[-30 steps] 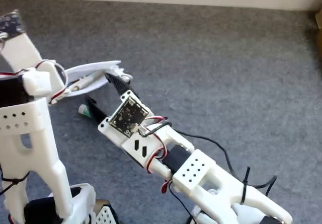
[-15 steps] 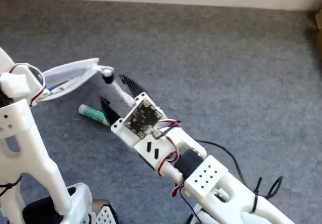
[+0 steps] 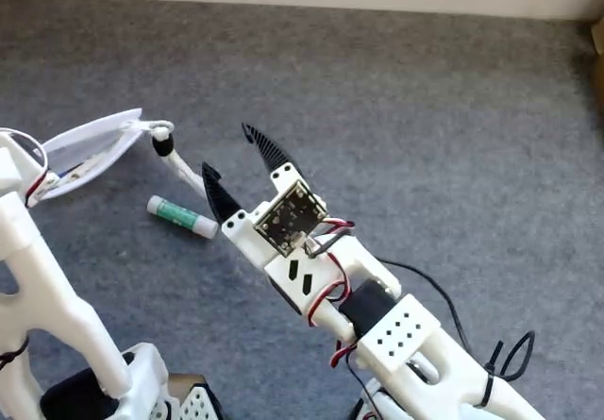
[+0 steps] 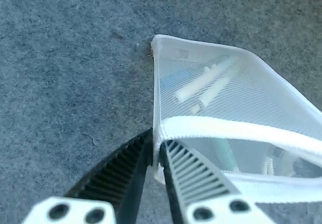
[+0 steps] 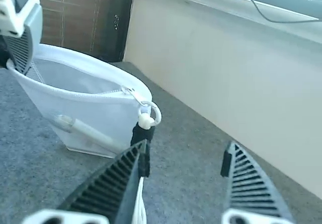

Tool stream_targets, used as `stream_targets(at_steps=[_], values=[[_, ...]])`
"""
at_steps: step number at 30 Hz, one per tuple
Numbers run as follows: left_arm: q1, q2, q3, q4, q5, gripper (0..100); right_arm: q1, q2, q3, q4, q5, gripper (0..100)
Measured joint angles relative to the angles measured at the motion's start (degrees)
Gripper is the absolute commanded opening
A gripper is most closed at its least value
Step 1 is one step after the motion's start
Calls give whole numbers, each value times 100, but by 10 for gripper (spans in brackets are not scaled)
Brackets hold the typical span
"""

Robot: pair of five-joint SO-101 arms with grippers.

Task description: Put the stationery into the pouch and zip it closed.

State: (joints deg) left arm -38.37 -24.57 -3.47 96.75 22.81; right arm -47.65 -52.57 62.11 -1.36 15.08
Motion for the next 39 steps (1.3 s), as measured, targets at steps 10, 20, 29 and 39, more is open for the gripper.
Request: stream_targets(at_steps=[10, 20, 29, 39], values=[[-343, 0, 0, 0, 0, 8, 0, 668, 0, 0, 0, 224], [-404, 0, 0, -18, 0, 8, -378, 3209, -554, 9, 0, 224], [-422, 0, 0, -18, 0, 8, -554, 4712, -1530, 9, 0, 224], [-422, 0, 0, -18, 0, 8, -563, 6057, -2400, 9, 0, 224]])
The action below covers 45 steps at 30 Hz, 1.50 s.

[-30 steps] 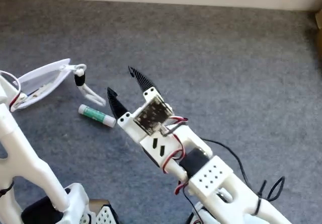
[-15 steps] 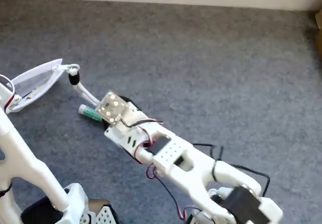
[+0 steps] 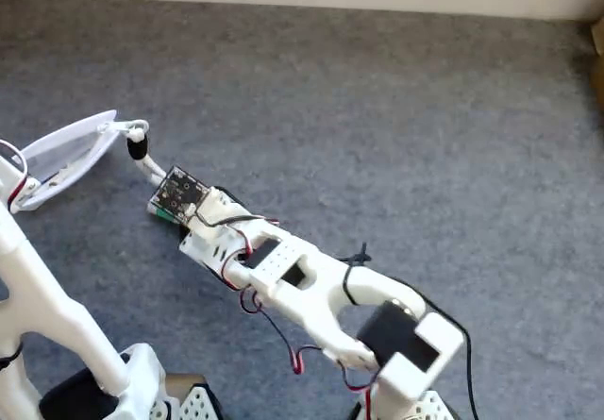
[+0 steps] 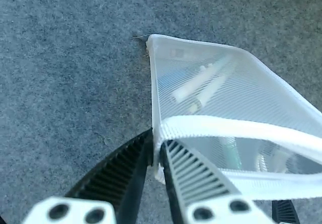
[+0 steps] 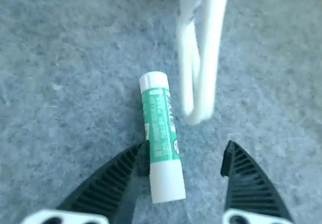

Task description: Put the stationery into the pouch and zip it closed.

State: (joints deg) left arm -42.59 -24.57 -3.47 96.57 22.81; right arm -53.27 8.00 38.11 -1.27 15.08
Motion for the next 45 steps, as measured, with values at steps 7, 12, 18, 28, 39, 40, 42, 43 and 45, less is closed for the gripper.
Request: stream_targets(at_steps=[7, 12, 18, 28, 39, 40, 42, 43, 45], values=[[0, 0, 0, 0, 0, 8, 0, 369, -79, 0, 0, 224], [0, 0, 0, 0, 0, 8, 0, 563, -79, 0, 0, 213], [0, 0, 0, 0, 0, 8, 0, 624, -79, 0, 0, 59], [0, -18, 193, -141, 0, 8, 141, 624, -132, 202, 571, 21], [0, -18, 202, -141, 0, 8, 369, -949, -308, 2954, 633, 21], [0, -18, 202, -149, 0, 8, 404, -1204, -237, 3191, 642, 21], [0, -18, 202, -158, 0, 8, 501, -1688, -35, 3596, 642, 21], [0, -18, 202, -158, 0, 8, 554, -1908, 88, 3771, 642, 21], [0, -18, 202, -158, 0, 8, 659, -2338, 369, 4088, 642, 23]])
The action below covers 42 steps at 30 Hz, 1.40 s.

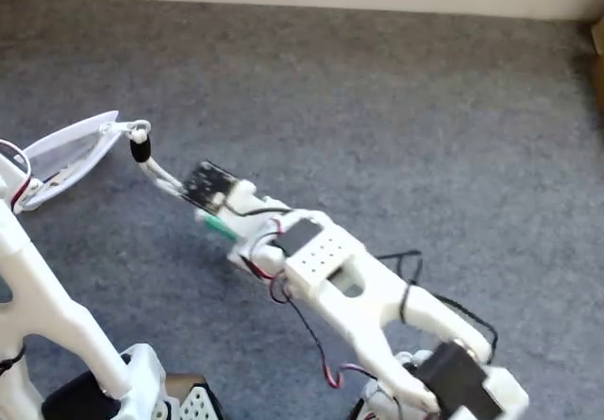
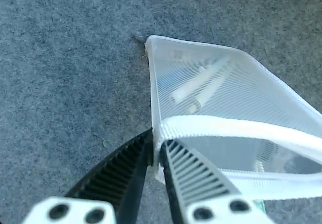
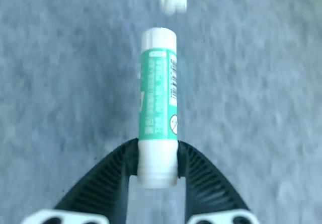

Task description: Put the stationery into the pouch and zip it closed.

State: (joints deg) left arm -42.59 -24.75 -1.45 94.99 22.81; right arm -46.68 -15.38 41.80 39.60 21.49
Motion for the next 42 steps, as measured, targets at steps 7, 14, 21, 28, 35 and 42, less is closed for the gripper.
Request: stream_targets(at_steps=[7, 14, 21, 28, 35, 42], values=[[0, 0, 0, -18, 0, 8, 378, -1029, 985, 721, 0, 27], [0, 0, 0, -18, 0, 8, 492, -1248, 1134, 1468, 0, 159], [0, 0, 0, -18, 0, 8, 492, -1248, 993, 1925, -229, 159], [0, 0, 0, -18, 0, 8, 26, -1090, 545, 1925, -264, 159], [0, 0, 0, -18, 0, 8, -79, 492, -607, 1925, -264, 159], [0, 0, 0, -18, 0, 8, -79, 1829, -1591, 1916, -264, 159]])
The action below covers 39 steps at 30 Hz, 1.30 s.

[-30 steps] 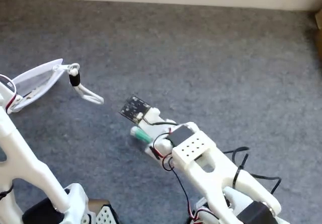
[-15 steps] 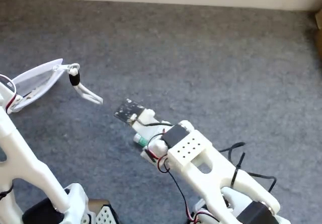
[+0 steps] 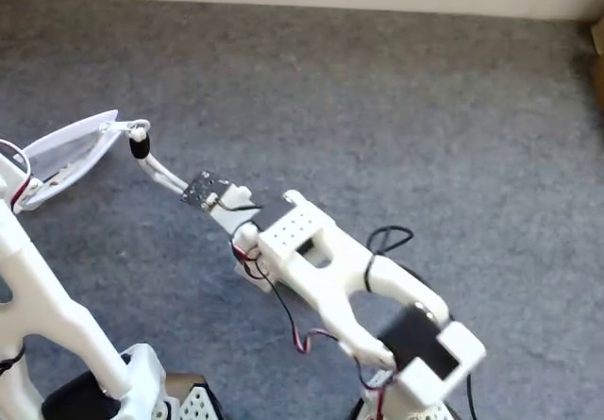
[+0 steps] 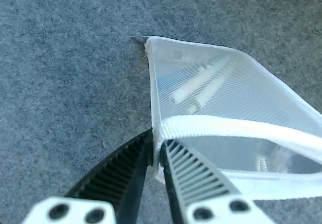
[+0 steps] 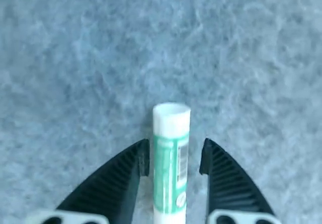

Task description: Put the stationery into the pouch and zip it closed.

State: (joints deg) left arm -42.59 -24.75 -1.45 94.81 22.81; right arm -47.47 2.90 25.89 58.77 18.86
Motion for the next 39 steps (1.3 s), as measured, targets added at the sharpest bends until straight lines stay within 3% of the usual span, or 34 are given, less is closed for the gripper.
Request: stream_targets(at_steps=[3, 10, 20, 30, 39], values=[[0, 0, 0, 0, 0, 8, -9, 316, -220, 0, 0, 151], [0, 0, 0, -79, 0, 8, 9, 712, -334, -44, 0, 3], [193, 0, 0, -105, 0, 8, 18, 730, -431, 0, 0, 5], [1081, 0, 0, -105, -9, 8, -18, -1081, 440, 53, 0, 5], [2136, 18, -70, -105, 9, 8, 844, -3393, 1618, -870, -774, 5]])
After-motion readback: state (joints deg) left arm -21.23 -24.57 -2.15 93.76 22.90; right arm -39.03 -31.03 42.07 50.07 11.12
